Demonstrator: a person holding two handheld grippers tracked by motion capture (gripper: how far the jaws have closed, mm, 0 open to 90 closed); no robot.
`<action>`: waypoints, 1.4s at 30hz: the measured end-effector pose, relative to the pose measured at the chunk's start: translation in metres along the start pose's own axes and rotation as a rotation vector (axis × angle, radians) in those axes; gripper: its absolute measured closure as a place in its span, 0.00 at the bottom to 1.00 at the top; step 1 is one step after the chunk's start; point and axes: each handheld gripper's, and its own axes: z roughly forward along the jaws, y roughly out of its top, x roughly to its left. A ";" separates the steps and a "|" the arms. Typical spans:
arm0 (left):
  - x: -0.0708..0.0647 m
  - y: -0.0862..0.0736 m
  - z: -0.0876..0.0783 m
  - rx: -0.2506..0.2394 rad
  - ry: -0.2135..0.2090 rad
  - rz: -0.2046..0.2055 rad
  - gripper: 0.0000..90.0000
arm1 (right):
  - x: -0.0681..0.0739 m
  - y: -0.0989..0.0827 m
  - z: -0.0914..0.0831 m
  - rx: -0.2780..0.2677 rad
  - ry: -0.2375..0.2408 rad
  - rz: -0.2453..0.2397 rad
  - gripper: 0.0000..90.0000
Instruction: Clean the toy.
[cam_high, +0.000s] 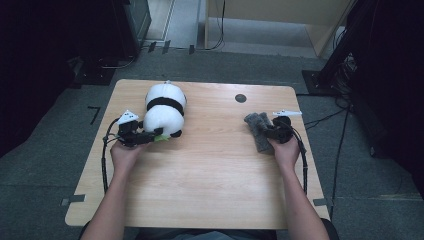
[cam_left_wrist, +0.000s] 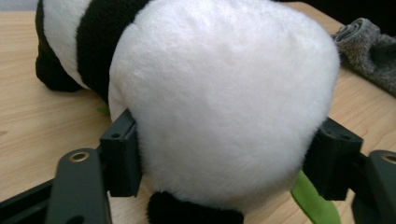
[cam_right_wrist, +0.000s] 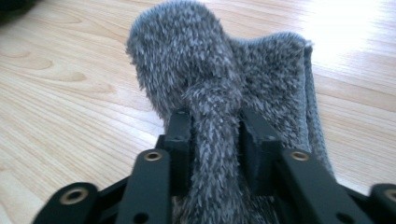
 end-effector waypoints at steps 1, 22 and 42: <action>0.000 0.000 0.000 0.005 -0.003 0.001 0.25 | -0.001 0.000 0.000 -0.004 0.000 0.002 0.67; 0.001 0.000 -0.006 0.073 -0.038 -0.004 0.00 | 0.017 0.008 -0.024 -0.052 0.057 -0.025 0.53; -0.034 0.016 -0.034 -0.037 -0.126 0.014 0.00 | 0.058 0.003 -0.040 -0.054 0.109 -0.117 0.46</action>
